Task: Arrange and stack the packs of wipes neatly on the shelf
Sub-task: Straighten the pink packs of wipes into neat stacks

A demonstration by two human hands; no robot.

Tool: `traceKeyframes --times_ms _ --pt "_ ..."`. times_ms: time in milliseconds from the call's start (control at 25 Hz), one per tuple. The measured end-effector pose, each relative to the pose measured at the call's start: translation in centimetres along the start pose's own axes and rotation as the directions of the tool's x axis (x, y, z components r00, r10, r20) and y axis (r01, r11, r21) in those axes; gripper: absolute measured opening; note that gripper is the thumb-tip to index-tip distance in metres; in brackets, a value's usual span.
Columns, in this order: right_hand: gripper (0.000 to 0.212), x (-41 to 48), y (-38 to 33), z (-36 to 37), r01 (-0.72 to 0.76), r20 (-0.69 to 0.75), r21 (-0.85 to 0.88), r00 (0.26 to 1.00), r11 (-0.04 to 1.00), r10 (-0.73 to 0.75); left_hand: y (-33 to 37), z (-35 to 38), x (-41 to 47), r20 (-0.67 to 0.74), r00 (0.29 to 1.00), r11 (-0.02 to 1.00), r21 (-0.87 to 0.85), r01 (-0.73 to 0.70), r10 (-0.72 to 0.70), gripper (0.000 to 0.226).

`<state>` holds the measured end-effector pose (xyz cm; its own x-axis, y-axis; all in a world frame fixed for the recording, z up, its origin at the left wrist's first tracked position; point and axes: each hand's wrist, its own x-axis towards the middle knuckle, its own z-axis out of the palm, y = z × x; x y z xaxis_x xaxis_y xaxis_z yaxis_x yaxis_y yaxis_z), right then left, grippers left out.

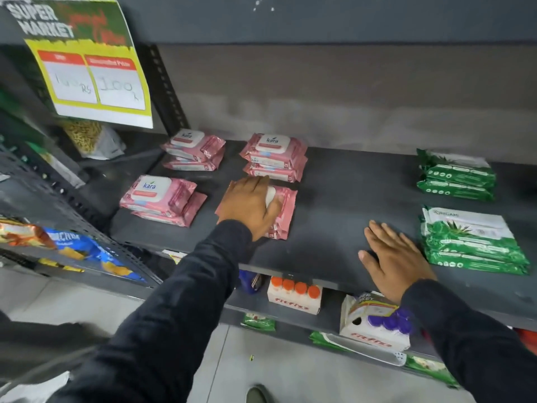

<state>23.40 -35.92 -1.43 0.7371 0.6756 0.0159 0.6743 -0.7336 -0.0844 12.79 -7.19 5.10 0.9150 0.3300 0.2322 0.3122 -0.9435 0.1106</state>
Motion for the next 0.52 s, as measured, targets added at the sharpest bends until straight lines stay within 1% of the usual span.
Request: traceKeyframes --times_ms 160,280,400,520 --pt "0.060 0.0 -0.1 -0.1 -0.002 -0.006 0.007 1.000 1.000 0.002 -0.2 1.1 0.6 -0.131 0.991 1.000 -0.028 -0.011 0.007 0.055" --pt "0.058 0.0 -0.2 -0.2 -0.005 -0.014 0.026 1.000 1.000 0.006 -0.5 1.6 0.7 -0.183 0.983 0.999 -0.042 -0.001 -0.006 0.051" --pt "0.058 -0.1 -0.2 -0.1 -0.010 -0.015 0.028 1.000 1.000 0.010 -0.3 1.9 0.6 -0.175 0.985 0.999 -0.051 0.004 -0.013 0.053" --pt "0.059 -0.2 -0.2 -0.3 -0.011 -0.004 0.032 1.000 0.999 0.011 0.0 1.3 0.8 -0.099 0.995 1.000 0.007 0.004 -0.003 0.057"
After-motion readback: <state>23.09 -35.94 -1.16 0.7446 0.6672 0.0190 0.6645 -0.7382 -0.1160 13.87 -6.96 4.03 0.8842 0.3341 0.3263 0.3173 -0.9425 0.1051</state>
